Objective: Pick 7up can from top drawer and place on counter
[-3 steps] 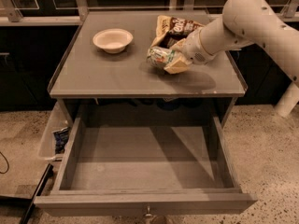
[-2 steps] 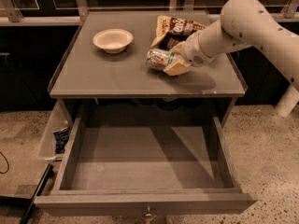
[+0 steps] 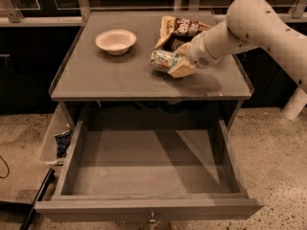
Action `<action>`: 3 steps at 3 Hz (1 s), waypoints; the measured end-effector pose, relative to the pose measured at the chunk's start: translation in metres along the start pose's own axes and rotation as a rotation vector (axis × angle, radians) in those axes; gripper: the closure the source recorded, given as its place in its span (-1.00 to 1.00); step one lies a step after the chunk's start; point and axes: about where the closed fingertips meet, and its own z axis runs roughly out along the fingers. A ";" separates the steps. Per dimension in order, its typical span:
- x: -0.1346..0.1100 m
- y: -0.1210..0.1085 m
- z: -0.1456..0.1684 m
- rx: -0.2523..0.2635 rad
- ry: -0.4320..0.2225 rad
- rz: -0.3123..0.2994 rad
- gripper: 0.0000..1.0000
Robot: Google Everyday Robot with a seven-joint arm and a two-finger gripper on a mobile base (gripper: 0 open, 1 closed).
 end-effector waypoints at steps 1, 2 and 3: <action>0.000 0.000 0.000 0.000 0.000 0.000 -0.31; 0.000 0.000 0.000 0.000 0.000 0.000 -0.77; 0.000 0.000 0.000 0.000 0.000 0.000 -1.00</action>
Offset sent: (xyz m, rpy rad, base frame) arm 0.0000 0.0000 0.0000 0.0000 0.0000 0.0000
